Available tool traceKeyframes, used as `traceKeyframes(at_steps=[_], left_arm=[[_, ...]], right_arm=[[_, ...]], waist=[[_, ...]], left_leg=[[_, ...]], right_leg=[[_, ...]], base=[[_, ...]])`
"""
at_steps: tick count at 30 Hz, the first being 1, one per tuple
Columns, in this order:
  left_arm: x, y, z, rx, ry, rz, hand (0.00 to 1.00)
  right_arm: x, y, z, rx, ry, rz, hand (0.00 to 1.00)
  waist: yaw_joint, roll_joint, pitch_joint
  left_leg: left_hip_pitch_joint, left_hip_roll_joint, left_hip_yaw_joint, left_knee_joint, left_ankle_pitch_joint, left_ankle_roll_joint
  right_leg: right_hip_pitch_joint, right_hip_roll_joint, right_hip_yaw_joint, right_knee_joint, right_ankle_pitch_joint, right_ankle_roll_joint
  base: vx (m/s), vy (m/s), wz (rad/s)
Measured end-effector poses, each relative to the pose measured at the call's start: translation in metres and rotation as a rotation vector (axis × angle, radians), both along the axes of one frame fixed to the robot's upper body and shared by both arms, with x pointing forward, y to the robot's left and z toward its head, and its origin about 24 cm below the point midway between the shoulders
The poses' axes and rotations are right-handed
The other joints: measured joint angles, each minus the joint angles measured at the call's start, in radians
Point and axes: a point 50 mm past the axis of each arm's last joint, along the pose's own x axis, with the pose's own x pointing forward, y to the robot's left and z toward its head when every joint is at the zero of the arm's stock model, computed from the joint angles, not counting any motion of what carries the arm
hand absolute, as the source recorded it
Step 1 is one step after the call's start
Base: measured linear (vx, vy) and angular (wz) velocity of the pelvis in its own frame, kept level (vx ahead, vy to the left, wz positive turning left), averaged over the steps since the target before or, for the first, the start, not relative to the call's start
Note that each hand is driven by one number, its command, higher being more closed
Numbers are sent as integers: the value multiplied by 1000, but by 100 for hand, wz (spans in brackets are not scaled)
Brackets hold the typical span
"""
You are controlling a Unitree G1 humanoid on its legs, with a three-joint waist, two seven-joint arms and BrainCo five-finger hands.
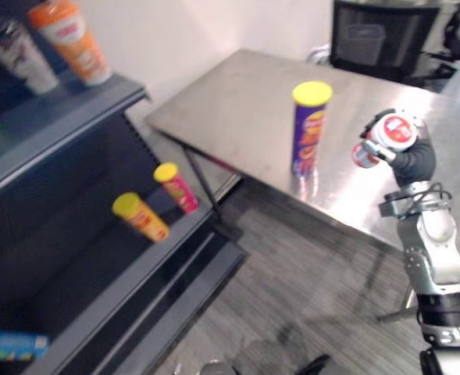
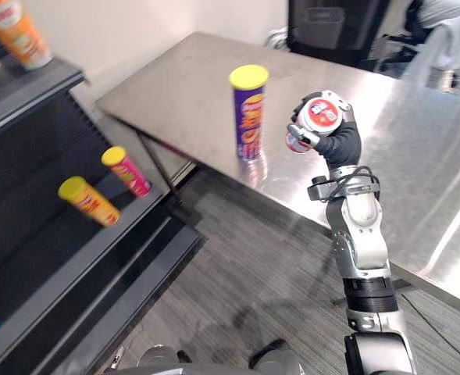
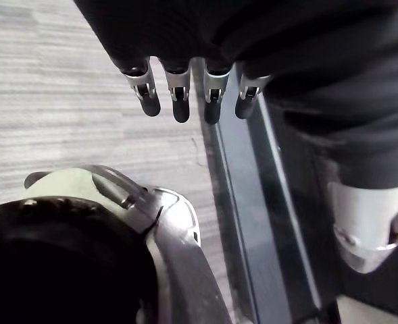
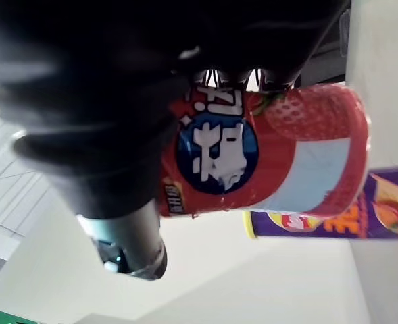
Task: Put the gum and the chips on the shelf.
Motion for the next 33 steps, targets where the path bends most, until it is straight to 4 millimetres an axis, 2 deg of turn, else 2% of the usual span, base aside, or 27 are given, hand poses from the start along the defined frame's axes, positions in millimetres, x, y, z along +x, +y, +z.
traceKeyframes(at_steps=[1, 4, 5, 6, 8, 10, 11, 12, 14, 18, 22, 26, 29, 33], left_arm=[[-1, 3, 0, 7, 2, -6, 0], [1, 6, 1, 21, 7, -58, 0], [2, 7, 1, 23, 3, -69, 0], [5, 7, 1, 24, -5, -78, 0], [9, 16, 3, 40, -17, -93, 0], [7, 20, 4, 49, -12, -93, 0], [7, 21, 4, 50, -11, -88, 0], [6, 21, 4, 51, -10, -81, 0], [4, 24, 4, 54, -8, -59, 0], [-1, 27, 3, 45, -4, -23, 0], [6, 27, 4, 48, -40, -18, 0], [13, 24, 5, 39, -73, -19, 0], [18, 17, 6, 27, -109, -13, 0], [22, 17, 7, 28, -132, -8, 0]], right_arm=[[-1, -2, -5, 6, 17, -14, 100], [-4, -12, -9, 37, 31, -87, 100], [-5, -17, -11, 50, 35, -113, 100], [-7, -24, -14, 65, 43, -169, 100], [-6, -24, -19, 75, 58, -216, 100], [-5, -20, -22, 75, 57, -226, 100], [-5, -19, -22, 67, 58, -227, 100], [-5, -16, -22, 49, 56, -225, 100], [-5, -13, -22, 43, 47, -213, 100], [-4, -12, -19, 45, 30, -208, 100], [-3, -9, -11, 40, 2, -191, 100], [-2, -6, -9, 19, -8, -151, 100], [1, 3, -4, -3, -23, -97, 100], [8, 37, 1, -60, -32, 66, 100]], waist=[[-3, -13, -1], [-14, -16, -1], [-15, -15, -2], [-15, -18, -1], [-6, -51, 8], [10, -65, 11], [12, -66, 11], [29, -67, 12], [45, -70, 16], [52, -70, 40], [50, -66, 55], [51, -66, 66], [53, -67, 73], [58, -75, 93]], left_leg=[[-3, -27, 0, -66, -4, -6], [12, -85, 29, -223, -39, -59], [14, -99, 30, -248, -43, -66], [16, -120, 18, -291, -58, -90], [6, -153, -10, -299, -71, -86], [-27, -150, -34, -252, -91, -54], [-37, -147, -38, -236, -98, -44], [-48, -138, -37, -205, -118, -34], [-70, -122, -38, -153, -153, -25], [-131, -73, -37, -33, -228, -35], [-188, -37, -30, 22, -241, -36], [-204, -15, -38, 45, -244, -42], [-213, -14, -56, 50, -243, -42], [-228, -19, -84, 94, -259, -20]], right_leg=[[-11, -19, -23, 14, 6, -9], [-13, -90, -106, 116, 12, -8], [-13, -105, -111, 137, 13, -7], [-13, -134, -111, 179, 16, -3], [-17, -181, -106, 224, 36, 0], [-33, -196, -50, 230, 99, 0], [-37, -196, -34, 228, 114, 2], [-49, -191, 7, 221, 139, 5], [-50, -173, 41, 192, 146, 9], [-71, -137, 92, 145, 146, 9], [-103, -93, 118, 89, 143, 11], [-102, -74, 116, 86, 130, 11], [-99, -76, 113, 95, 127, 12], [-97, -123, 113, 165, 126, 11]], base=[[-245, 173, 78], [-201, 238, 88], [-140, 255, 99], [-126, 239, 90], [-112, 194, 72], [-111, 154, 41], [-108, 178, 28], [-110, 194, 11], [-95, 143, -1], [-99, 58, -13], [-78, 42, -12], [-14, 8, 0], [25, 27, 14], [29, 58, 22]])
